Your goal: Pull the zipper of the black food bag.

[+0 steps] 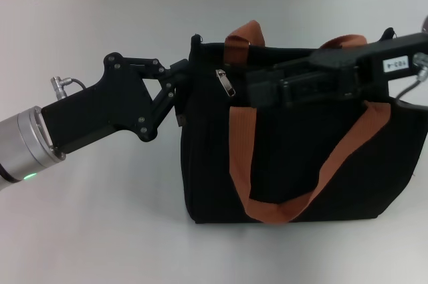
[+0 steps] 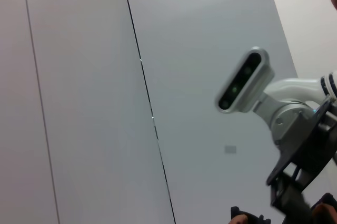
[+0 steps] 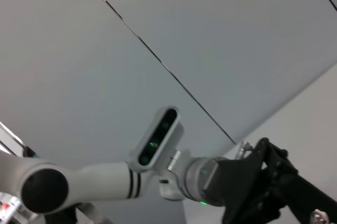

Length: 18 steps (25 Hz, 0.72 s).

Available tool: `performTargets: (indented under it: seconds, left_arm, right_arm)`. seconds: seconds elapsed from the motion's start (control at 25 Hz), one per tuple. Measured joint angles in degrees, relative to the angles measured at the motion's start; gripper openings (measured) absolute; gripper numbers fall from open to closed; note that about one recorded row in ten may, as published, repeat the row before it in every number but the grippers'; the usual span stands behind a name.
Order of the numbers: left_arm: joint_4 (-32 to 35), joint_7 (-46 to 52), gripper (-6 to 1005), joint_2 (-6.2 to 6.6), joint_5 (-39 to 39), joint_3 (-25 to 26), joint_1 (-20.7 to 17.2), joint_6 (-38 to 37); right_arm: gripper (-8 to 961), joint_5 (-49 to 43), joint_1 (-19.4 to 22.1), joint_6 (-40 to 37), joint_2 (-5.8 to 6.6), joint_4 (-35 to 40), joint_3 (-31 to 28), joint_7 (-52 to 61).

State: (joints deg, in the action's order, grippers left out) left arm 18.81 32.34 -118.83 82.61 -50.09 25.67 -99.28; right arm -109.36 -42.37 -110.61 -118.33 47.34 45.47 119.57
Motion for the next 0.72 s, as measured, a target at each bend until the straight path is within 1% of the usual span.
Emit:
performTargets:
  seconds: [0.12,0.2,0.4,0.56,0.72]
  left_arm:
    - [0.00,0.00,31,0.00,0.00,-0.03,0.00,-0.32]
    - [0.00,0.00,31,0.00,0.00,-0.07,0.05,-0.38]
    - [-0.09,0.26,33,0.00,0.01,-0.06,0.59,-0.49]
    - [-0.08,0.59,34,0.01,0.00,-0.22,1.10,-0.50]
    - [-0.12,1.27,35,0.00,0.01,-0.37,1.91,-0.50]
  right_arm:
    - [668,-0.30,-1.01,2.18,0.19,2.20,3.21,2.01]
    - [668,-1.32,-1.85,3.06,0.29,2.62,3.99,2.86]
    - [667,-3.43,-3.52,5.49,0.50,2.46,4.36,4.01]
    - [667,-3.50,-3.96,5.76,0.54,2.47,4.53,4.07]
    - [667,-3.61,-4.17,6.84,0.48,2.61,6.11,4.07]
